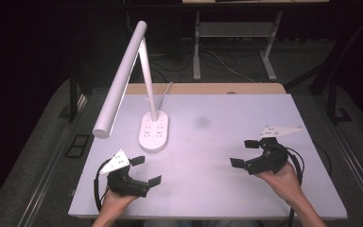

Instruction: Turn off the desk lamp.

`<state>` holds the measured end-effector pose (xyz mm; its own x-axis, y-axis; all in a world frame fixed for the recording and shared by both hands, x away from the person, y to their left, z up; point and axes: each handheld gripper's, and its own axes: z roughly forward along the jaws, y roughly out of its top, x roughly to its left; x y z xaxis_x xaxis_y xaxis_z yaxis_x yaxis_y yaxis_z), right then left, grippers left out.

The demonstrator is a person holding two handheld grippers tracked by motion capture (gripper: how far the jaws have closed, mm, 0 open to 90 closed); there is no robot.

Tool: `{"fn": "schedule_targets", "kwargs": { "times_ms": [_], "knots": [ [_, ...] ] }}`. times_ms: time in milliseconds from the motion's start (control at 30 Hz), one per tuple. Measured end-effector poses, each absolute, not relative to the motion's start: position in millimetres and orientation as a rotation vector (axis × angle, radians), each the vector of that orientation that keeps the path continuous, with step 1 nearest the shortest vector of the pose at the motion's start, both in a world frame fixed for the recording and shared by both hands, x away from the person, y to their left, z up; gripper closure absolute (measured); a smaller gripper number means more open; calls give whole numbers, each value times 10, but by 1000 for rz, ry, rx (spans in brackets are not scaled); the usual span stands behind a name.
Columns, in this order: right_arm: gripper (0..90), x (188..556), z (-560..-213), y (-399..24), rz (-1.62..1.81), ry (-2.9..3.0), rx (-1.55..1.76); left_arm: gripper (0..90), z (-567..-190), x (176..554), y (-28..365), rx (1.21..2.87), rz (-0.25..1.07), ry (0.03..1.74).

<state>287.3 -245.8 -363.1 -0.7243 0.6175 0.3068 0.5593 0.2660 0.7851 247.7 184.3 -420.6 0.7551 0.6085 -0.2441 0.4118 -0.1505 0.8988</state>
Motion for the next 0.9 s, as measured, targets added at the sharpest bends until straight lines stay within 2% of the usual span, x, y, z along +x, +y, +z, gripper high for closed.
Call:
{"fn": "schedule_targets", "kwargs": {
  "times_ms": [900],
  "knots": [
    [9, 3210, -3452, -1917, 1450, 2549, 1053, 0, -4201, 2476, 1859, 1766, 205, 799]
  ]
}}
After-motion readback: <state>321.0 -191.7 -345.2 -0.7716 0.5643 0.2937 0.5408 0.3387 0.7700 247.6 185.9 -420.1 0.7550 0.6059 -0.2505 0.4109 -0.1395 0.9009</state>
